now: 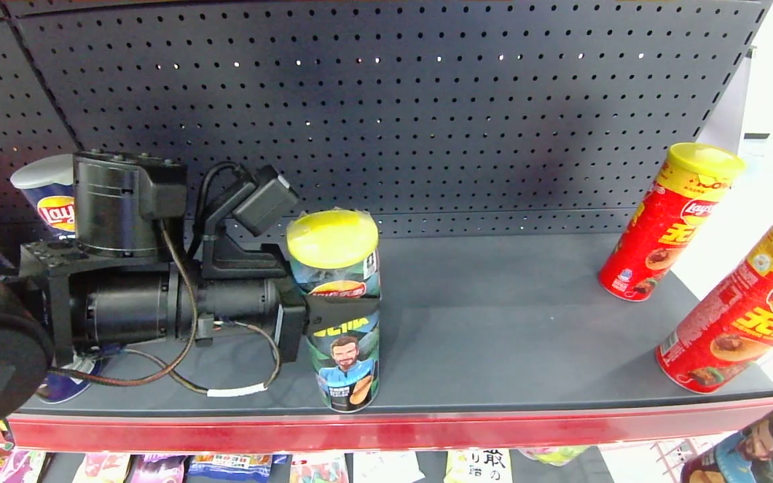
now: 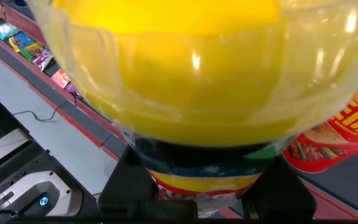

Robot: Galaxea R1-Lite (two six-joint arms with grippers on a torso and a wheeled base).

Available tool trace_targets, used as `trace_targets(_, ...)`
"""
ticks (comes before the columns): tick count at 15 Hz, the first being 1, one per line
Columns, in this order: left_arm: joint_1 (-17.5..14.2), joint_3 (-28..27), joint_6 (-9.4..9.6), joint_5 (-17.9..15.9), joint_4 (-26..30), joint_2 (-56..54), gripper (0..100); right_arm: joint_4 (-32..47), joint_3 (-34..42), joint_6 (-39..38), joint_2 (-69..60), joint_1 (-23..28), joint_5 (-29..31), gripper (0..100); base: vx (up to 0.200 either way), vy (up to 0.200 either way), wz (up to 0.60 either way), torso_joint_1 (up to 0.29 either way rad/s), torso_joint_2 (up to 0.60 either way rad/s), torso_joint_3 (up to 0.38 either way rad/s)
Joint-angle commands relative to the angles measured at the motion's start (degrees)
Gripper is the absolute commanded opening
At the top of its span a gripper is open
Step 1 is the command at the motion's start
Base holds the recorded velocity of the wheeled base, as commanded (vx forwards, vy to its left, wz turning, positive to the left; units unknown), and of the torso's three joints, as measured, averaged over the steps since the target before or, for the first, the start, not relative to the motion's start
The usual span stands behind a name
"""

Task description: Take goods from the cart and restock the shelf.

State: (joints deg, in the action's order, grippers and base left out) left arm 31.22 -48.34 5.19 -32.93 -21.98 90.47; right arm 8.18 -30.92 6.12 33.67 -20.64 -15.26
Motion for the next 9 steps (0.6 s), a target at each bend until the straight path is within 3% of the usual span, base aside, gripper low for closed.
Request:
trace_targets(1, 0.3, 0.6, -0.01, 0.0, -0.1, -0.5, 0, 0.0, 0.0, 0.0, 0.1, 0.0, 0.0, 0, 0.0, 0.0, 0.0, 0.0, 0.0, 0.0)
trace_targets(6, 1.1, 1.7, -0.01, 0.1, -0.1, -0.6, 0, 0.0, 0.0, 0.0, 0.1, 0.0, 0.0, 0, 0.0, 0.0, 0.0, 0.0, 0.0, 0.0)
trace_targets(7, 1.1, 2.2, -0.01, 0.1, -0.2, -0.7, 100, 0.0, 0.0, 0.0, 0.1, 0.0, 0.0, 0, 0.0, 0.0, 0.0, 0.0, 0.0, 0.0)
trace_targets(9, 1.1, 3.8, -0.1, 0.2, -2.9, -0.7, 100, 0.0, 0.0, -0.1, 0.1, 0.0, 0.0, 0, 0.0, 0.0, 0.0, 0.0, 0.0, 0.0)
